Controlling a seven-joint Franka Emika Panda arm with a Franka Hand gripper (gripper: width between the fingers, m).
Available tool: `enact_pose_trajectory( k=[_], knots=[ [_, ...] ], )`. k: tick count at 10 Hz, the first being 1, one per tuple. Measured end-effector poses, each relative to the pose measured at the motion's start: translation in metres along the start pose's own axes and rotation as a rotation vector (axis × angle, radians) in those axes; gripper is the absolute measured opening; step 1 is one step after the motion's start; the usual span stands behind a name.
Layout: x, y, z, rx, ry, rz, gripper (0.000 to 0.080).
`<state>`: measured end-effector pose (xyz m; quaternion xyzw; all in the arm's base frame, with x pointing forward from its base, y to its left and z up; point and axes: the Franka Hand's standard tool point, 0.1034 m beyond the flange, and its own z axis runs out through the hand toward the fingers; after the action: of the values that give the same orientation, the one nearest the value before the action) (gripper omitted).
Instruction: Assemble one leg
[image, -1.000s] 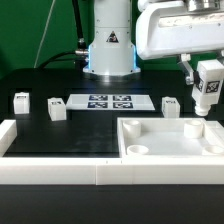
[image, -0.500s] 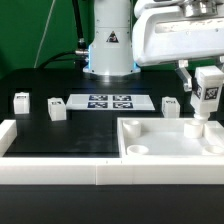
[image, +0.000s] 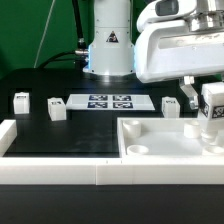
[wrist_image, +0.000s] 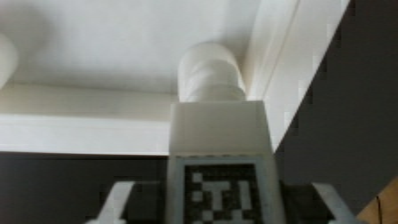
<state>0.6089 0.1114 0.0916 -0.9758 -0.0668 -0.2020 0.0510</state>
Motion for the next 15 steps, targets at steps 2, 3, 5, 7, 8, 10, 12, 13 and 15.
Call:
enact_pose_trajectory(
  k=[2, 3, 5, 7, 8, 10, 12, 13, 15],
  knots=[
    [-0.003, -0.002, 0.005, 0.002, -0.007, -0.001, 0.029],
    [-0.001, -0.002, 0.007, 0.003, -0.004, -0.001, 0.029],
    [0.003, -0.004, 0.01, 0.003, 0.016, -0.003, 0.029],
    [0.006, -0.004, 0.012, 0.001, 0.043, -0.002, 0.029],
    [0.006, -0.003, 0.014, -0.001, 0.058, -0.001, 0.029],
    [0.0, -0.002, 0.021, -0.004, 0.067, 0.002, 0.029],
    [-0.005, -0.003, 0.023, -0.008, 0.097, 0.002, 0.029],
    [-0.01, -0.004, 0.023, -0.013, 0.12, 0.009, 0.029],
    [-0.017, -0.004, 0.022, -0.019, 0.157, 0.006, 0.029]
  ],
)
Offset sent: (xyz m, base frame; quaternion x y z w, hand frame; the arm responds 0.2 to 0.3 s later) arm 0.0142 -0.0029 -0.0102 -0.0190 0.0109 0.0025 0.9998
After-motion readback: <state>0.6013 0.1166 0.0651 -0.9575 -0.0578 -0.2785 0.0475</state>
